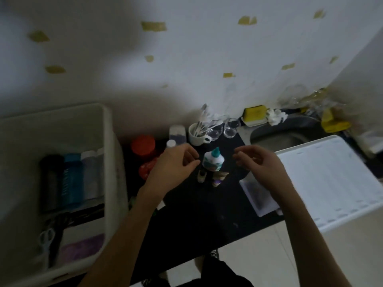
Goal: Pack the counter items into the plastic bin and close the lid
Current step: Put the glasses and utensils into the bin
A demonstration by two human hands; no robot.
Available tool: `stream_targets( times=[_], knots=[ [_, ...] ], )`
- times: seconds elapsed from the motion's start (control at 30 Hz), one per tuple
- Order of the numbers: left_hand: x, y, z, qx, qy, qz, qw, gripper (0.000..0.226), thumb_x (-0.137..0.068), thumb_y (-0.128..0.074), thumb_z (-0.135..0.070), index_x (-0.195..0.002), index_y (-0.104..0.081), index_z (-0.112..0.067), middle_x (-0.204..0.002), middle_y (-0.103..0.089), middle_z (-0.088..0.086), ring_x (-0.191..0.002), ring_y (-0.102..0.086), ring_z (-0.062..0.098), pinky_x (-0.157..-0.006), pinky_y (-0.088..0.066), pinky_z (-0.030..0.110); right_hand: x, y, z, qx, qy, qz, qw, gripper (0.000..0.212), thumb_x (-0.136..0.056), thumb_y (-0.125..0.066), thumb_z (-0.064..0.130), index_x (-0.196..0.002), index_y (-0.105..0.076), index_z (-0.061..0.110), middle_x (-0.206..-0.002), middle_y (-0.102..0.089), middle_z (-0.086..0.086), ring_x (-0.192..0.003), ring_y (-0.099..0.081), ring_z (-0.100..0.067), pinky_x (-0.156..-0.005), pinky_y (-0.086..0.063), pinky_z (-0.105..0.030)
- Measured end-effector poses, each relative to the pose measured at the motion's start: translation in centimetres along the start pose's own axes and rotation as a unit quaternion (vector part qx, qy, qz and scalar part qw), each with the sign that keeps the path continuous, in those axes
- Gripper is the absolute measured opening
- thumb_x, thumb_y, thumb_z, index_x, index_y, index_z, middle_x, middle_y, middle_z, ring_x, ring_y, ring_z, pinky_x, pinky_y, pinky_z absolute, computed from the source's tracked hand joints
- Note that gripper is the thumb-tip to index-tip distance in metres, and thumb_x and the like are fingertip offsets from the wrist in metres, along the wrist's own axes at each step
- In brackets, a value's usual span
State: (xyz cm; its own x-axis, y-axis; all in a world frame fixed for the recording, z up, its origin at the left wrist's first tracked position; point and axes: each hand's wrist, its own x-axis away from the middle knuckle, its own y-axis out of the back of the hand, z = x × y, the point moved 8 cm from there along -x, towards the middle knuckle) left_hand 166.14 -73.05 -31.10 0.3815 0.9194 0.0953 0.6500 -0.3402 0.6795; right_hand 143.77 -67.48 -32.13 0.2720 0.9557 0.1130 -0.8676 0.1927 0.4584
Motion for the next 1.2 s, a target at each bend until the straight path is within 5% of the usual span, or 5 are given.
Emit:
stream_targets(
  times=[0.3,0.5,0.83,1.07,1.2],
  knots=[
    [-16.5,-12.1,-7.6,-0.217,-0.088,0.090,0.968,0.043,-0.083,-0.070,-0.015,-0.123,-0.056,-0.010,-0.122,-0.056,0.012,-0.112,-0.056,0.028,-0.093,-0.048,0.040,-17.6,5.7,-3.1,0.187,0.053,0.036,0.980,0.030,-0.081,-0.076,0.026,-0.106,-0.065,0.014,-0.089,-0.067,0.005,-0.082,-0.062,-0.009,-0.075,-0.047,-0.023],
    [-26.0,-18.7,-5.8,-0.452,-0.074,0.123,0.881,0.050,-0.088,-0.057,-0.006,-0.136,-0.045,-0.008,-0.135,-0.050,0.015,-0.123,-0.047,0.031,-0.103,-0.041,0.039,-27.5,3.1,-12.4,0.225,0.036,0.106,0.968,0.059,-0.063,-0.086,0.031,-0.110,-0.059,0.008,-0.105,-0.065,-0.012,-0.093,-0.063,-0.026,-0.082,-0.054,-0.047],
    [-33.8,-22.8,-0.1,-0.664,-0.001,0.187,0.724,0.042,-0.091,-0.056,-0.030,-0.133,-0.054,-0.021,-0.139,-0.051,0.005,-0.130,-0.045,0.028,-0.111,-0.030,0.044,-32.5,-2.0,-19.2,0.215,0.032,0.130,0.967,0.102,-0.048,-0.094,0.031,-0.136,-0.045,0.015,-0.134,-0.052,-0.013,-0.118,-0.055,-0.031,-0.098,-0.049,-0.047],
    [-34.1,-22.9,0.8,-0.663,0.019,0.191,0.724,0.049,-0.096,-0.050,-0.030,-0.142,-0.044,-0.018,-0.147,-0.044,0.006,-0.137,-0.038,0.028,-0.113,-0.027,0.052,-33.1,-3.1,-20.3,0.165,0.021,0.102,0.981,0.085,-0.060,-0.088,0.027,-0.134,-0.046,0.020,-0.129,-0.055,-0.011,-0.111,-0.060,-0.029,-0.092,-0.052,-0.043],
    [-34.2,-22.5,-0.2,-0.623,0.003,0.181,0.761,0.038,-0.093,-0.053,-0.026,-0.130,-0.055,-0.018,-0.137,-0.053,0.007,-0.128,-0.049,0.027,-0.111,-0.032,0.044,-32.7,-1.9,-20.3,0.159,0.031,0.081,0.983,0.081,-0.055,-0.089,0.030,-0.125,-0.049,0.017,-0.119,-0.061,-0.011,-0.107,-0.061,-0.029,-0.087,-0.053,-0.039]
  ],
)
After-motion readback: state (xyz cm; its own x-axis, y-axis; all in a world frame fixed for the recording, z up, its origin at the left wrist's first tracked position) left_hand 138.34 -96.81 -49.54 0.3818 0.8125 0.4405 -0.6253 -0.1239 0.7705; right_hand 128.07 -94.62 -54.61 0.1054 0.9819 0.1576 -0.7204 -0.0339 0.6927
